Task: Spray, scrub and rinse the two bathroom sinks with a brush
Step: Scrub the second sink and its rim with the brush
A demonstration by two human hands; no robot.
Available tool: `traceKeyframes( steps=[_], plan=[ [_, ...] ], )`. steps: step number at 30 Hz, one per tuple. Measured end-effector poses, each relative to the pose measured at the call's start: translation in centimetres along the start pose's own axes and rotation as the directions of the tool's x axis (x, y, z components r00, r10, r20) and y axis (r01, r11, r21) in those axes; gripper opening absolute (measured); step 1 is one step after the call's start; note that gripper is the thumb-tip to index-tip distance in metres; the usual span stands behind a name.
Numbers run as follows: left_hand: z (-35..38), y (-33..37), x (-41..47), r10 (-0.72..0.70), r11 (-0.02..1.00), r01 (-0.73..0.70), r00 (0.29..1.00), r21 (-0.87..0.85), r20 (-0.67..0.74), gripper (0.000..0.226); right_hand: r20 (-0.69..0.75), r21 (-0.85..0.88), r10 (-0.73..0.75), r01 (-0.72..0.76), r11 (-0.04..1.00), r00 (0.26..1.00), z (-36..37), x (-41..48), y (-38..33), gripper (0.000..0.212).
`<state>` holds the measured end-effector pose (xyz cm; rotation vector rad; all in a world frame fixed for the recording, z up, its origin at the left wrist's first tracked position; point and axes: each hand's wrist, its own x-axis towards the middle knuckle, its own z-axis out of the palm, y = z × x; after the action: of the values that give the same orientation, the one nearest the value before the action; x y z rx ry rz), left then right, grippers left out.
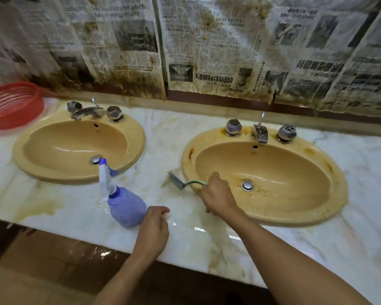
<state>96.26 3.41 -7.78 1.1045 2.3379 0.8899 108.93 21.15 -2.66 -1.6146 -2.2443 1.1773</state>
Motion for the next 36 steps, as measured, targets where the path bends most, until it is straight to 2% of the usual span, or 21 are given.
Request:
traceKeyframes(
  steps=[3,6,8,10,12,15,17,19,22,26,30,33,36],
  plan=[
    [1.5,1.9,2.0,0.127,0.992,-0.127,0.992,-0.018,-0.002,0.026,-0.087,0.217,0.122,-0.1,0.971,0.989,-4.9,-0.1,4.7,0.023],
    [3.7,3.4,4.7,0.247,0.957,-0.254,0.967,0.14,0.064,0.044,-0.083,0.31,0.206,-0.171,0.935,0.975,-9.9,-0.2,9.6,0.03],
    [5.1,3.7,6.0,0.375,0.863,-0.406,0.914,0.302,0.157,0.053,-0.085,0.297,0.239,-0.204,0.933,0.967,-13.1,-0.2,12.5,0.021],
    [6.2,3.7,7.0,0.479,0.712,-0.557,0.831,0.427,0.285,0.063,-0.102,0.209,0.244,-0.219,0.953,0.964,-16.0,0.0,15.2,0.034],
    [7.0,3.8,7.8,0.507,0.637,-0.625,0.78,0.45,0.366,0.069,-0.137,0.032,0.217,-0.215,0.976,0.966,-18.2,0.5,17.3,0.044],
    [7.4,4.4,9.0,0.482,0.627,-0.629,0.777,0.46,0.406,0.07,-0.064,-0.296,0.212,-0.221,0.929,0.975,-19.5,2.1,20.0,0.037],
    [7.3,4.9,9.3,0.489,0.622,-0.636,0.771,0.457,0.407,0.071,0.082,-0.541,0.236,-0.155,0.827,0.968,-19.3,3.5,20.9,0.03],
    [7.3,5.1,9.3,0.51,0.632,-0.636,0.772,0.444,0.379,0.072,0.215,-0.682,0.275,-0.058,0.729,0.937,-18.8,5.1,20.8,0.022],
    [7.5,5.2,9.3,0.545,0.67,-0.618,0.785,0.411,0.294,0.073,0.35,-0.755,0.311,0.07,0.652,0.884,-18.2,7.6,19.9,0.033],
    [7.7,5.0,9.2,0.565,0.69,-0.596,0.798,0.411,0.208,0.064,0.355,-0.793,0.258,0.144,0.592,0.899,-17.2,11.0,20.1,0.033],
    [7.8,4.7,9.4,0.4,0.798,-0.403,0.91,0.448,0.108,0.058,0.314,-0.797,0.047,0.236,0.556,0.948,-16.1,12.9,21.5,0.041],
    [7.8,4.8,9.8,0.344,0.828,-0.345,0.935,0.442,0.087,0.061,0.261,-0.805,-0.062,0.253,0.537,0.963,-15.5,13.4,21.7,0.042],
    [8.0,4.6,10.1,0.303,0.853,-0.315,0.948,0.416,0.097,0.063,0.324,-0.79,-0.091,0.322,0.522,0.942,-14.8,12.1,22.2,0.031]
  ],
)
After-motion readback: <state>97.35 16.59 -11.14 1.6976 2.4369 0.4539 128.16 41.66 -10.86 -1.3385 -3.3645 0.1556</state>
